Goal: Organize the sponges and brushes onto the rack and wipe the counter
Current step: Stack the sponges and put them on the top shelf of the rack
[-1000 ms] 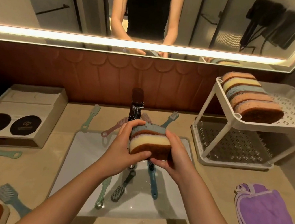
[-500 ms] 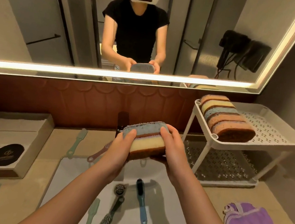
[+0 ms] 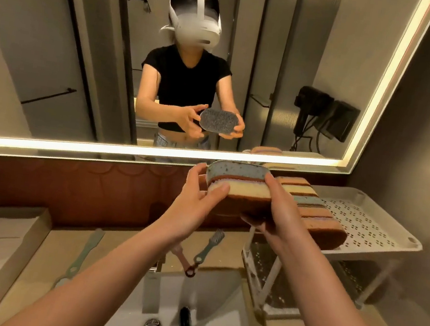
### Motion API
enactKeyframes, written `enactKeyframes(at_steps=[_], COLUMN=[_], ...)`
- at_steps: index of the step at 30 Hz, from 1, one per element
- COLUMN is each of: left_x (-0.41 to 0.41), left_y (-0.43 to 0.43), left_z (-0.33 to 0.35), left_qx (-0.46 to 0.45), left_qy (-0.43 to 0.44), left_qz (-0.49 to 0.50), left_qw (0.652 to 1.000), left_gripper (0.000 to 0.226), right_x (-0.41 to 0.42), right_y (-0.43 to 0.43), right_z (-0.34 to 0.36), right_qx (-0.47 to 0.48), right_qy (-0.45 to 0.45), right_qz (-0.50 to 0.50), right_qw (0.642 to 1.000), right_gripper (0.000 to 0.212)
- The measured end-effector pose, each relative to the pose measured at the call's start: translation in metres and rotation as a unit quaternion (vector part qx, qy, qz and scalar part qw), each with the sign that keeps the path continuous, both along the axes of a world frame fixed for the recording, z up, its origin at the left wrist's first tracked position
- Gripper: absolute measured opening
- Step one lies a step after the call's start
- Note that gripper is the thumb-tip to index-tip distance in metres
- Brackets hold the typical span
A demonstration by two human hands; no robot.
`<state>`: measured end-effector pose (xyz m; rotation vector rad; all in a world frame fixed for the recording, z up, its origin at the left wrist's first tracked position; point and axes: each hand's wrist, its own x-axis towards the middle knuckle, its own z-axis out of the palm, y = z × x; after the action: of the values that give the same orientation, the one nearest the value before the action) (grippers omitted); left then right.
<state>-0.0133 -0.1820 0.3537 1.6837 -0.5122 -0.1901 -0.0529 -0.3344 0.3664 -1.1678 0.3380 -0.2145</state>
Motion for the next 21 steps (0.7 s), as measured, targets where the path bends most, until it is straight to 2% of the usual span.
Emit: enactKeyframes(at_steps=[3, 5, 8, 10, 12, 15, 18, 21], left_x=[0.011, 0.016, 0.022, 0.029, 0.037, 0.044, 0.047, 0.048], left_y=[-0.014, -0.027, -0.053, -0.075, -0.094, -0.131, -0.167, -0.199], left_z=[0.016, 0.026, 0.034, 0.037, 0.037, 0.034, 0.030, 0.026], left_qx=[0.079, 0.136, 0.187, 0.198, 0.201, 0.196, 0.201, 0.206], left_qy=[-0.100, -0.148, -0.205, -0.221, -0.224, -0.230, -0.228, -0.219], left_qz=[-0.013, -0.034, -0.039, -0.027, -0.019, -0.010, 0.006, 0.020], left_qw=[0.992, 0.979, 0.960, 0.955, 0.953, 0.953, 0.953, 0.953], left_gripper=[0.102, 0.101, 0.086, 0.070, 0.062, 0.066, 0.076, 0.075], right_x=[0.001, 0.000, 0.002, 0.004, 0.009, 0.014, 0.015, 0.018], right_y=[-0.027, -0.045, -0.071, -0.092, -0.113, -0.149, -0.179, -0.199], right_z=[0.011, 0.015, 0.020, 0.021, 0.021, 0.019, 0.009, -0.002], right_qx=[0.028, 0.031, 0.029, 0.014, -0.004, -0.027, -0.004, 0.047], right_qy=[0.018, 0.035, 0.063, 0.093, 0.115, 0.109, 0.054, 0.013], right_qz=[-0.008, -0.009, -0.008, -0.010, -0.019, -0.015, -0.018, -0.067], right_qw=[0.999, 0.999, 0.998, 0.995, 0.993, 0.994, 0.998, 0.997], right_gripper=[0.008, 0.013, 0.023, 0.025, 0.036, 0.045, 0.037, 0.029])
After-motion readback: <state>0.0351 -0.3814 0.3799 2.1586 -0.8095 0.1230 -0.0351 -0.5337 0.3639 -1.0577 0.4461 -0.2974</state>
